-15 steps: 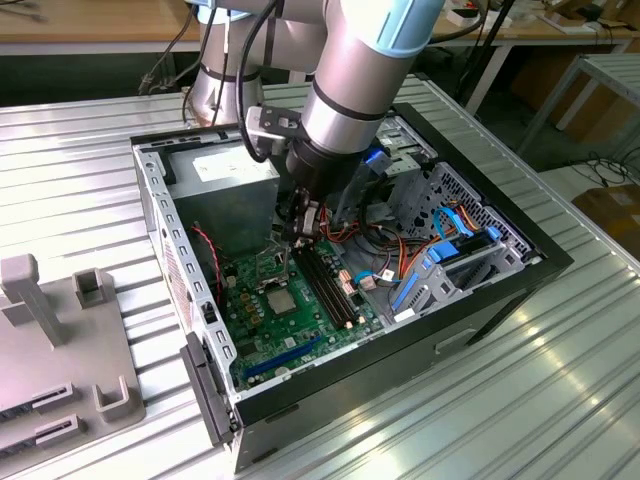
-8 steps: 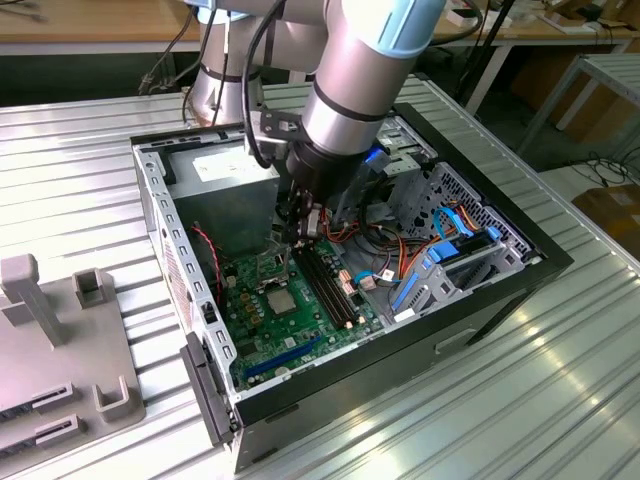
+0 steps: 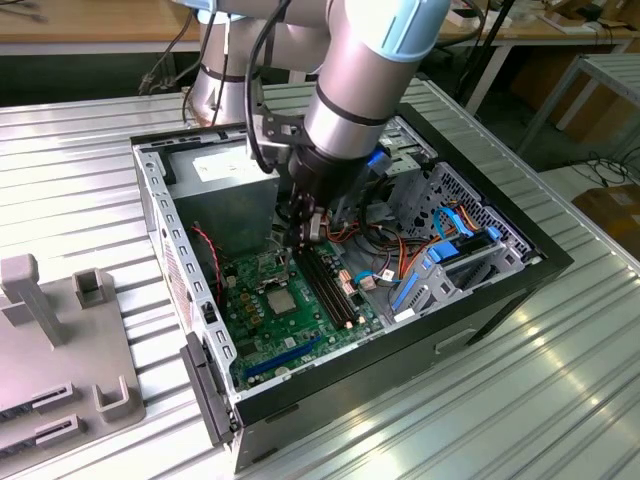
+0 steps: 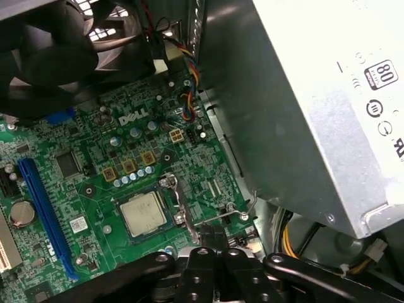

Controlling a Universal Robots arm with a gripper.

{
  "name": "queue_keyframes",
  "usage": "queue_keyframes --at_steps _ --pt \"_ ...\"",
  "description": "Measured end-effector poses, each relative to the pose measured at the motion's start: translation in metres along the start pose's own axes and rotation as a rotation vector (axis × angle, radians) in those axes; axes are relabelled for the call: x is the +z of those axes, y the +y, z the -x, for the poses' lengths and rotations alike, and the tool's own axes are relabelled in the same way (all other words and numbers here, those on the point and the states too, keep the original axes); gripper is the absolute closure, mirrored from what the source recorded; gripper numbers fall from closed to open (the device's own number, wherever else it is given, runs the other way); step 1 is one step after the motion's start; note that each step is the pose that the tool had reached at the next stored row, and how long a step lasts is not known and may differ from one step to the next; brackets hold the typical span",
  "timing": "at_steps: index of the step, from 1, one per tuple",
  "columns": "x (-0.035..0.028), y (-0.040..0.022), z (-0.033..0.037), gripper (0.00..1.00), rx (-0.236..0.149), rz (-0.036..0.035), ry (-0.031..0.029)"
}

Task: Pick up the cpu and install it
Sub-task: 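Close the cpu cover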

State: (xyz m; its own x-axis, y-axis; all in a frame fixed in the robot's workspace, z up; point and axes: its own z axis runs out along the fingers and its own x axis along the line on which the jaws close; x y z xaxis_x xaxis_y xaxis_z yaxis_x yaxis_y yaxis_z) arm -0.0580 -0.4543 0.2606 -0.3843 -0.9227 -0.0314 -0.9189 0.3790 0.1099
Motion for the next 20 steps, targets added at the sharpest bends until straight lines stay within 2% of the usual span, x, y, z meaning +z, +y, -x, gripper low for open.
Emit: queue_keyframes --at_steps 1,3,6,13,20 --pt "-0.0001 -0.0003 -0.0011 0.89 0.0 0.0001 -0.0003" --pt "-0.0005 -0.0023 -0.0064 0.89 -0.001 0.0025 -0.0059" --pt "-0.0009 -0.0045 -0.0125 0.89 -0.001 0.0037 -0.0089" --pt "-0.0015 -0.0078 -0.0211 0.89 -0.002 0.0052 -0.0124" --pt "-0.0015 -0.0079 -0.0211 0.89 -0.002 0.0053 -0.0125"
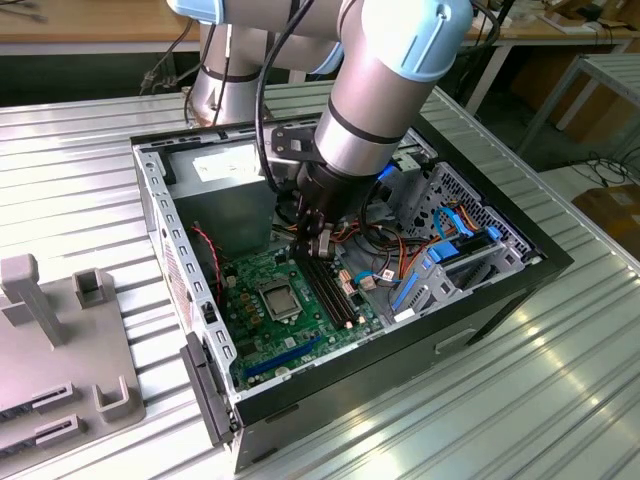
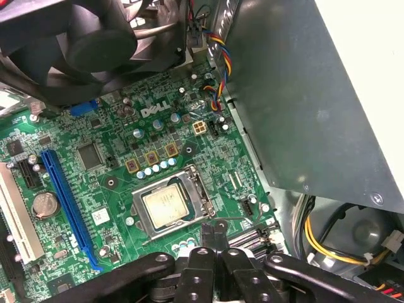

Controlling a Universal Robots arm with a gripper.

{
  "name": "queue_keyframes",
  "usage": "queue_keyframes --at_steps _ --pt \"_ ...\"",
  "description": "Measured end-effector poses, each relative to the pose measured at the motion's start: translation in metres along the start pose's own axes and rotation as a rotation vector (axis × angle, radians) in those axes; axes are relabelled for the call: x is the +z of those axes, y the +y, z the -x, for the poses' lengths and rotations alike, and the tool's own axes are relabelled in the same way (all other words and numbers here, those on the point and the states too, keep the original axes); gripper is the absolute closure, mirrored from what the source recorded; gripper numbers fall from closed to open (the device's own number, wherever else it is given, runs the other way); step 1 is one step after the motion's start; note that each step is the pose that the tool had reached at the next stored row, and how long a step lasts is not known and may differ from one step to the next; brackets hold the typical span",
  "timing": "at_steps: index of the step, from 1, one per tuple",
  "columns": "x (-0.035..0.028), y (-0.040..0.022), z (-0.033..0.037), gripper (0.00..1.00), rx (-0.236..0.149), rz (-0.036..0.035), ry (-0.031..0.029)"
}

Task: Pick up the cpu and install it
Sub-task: 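Close the cpu cover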

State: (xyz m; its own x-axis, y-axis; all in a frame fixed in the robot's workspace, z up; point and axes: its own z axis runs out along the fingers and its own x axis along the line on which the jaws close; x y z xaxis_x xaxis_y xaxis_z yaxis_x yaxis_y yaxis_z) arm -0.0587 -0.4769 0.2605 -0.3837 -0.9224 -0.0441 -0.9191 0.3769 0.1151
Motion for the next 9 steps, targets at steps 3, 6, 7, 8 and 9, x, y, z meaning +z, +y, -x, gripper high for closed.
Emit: queue_keyframes --at_steps 3,6,7,8,9 --pt "0.0 0.0 -0.0001 0.89 0.0 0.0 0.0" --pt "0.0 -0.0001 -0.0001 0.89 0.0 0.0 0.0" --pt "0.0 -0.0001 -0.0002 0.89 0.0 0.0 0.0001" --pt "0.0 -0.0001 -0.0002 0.89 0.0 0.0 0.0" --pt "0.0 -0.0001 -0.0002 0.89 0.0 0.0 0.0001"
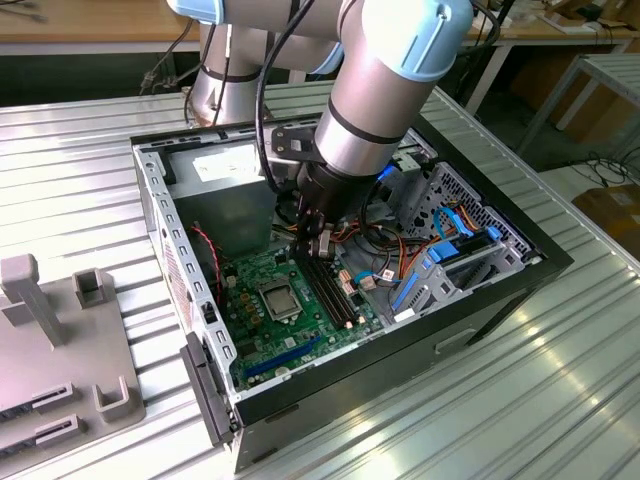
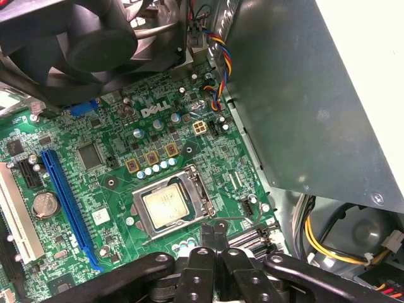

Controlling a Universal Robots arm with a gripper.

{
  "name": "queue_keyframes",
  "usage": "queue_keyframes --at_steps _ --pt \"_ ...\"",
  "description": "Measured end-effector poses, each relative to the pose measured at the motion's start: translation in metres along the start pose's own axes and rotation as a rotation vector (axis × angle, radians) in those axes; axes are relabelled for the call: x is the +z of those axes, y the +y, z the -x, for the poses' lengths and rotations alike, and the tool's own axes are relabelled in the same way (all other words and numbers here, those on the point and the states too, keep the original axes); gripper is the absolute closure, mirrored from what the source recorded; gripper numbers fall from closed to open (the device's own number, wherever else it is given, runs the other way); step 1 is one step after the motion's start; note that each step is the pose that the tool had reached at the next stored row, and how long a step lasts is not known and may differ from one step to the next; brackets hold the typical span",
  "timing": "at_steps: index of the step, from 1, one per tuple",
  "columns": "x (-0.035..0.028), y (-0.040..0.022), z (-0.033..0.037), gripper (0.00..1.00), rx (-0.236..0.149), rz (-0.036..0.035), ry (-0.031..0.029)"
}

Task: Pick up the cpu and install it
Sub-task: 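Close the cpu cover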

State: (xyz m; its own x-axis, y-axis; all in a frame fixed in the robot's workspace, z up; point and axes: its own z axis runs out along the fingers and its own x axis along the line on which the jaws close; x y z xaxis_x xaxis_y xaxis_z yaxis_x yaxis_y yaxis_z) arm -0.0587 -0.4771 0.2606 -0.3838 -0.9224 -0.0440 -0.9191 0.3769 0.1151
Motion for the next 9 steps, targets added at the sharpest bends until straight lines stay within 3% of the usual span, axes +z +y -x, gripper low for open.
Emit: queue_keyframes --at_steps 6,9 --pt "0.0001 0.0003 -0.0002 0.89 0.0 0.0 -0.0002" --pt "0.001 0.0085 -0.0043 0.89 0.0 0.0002 -0.0006"
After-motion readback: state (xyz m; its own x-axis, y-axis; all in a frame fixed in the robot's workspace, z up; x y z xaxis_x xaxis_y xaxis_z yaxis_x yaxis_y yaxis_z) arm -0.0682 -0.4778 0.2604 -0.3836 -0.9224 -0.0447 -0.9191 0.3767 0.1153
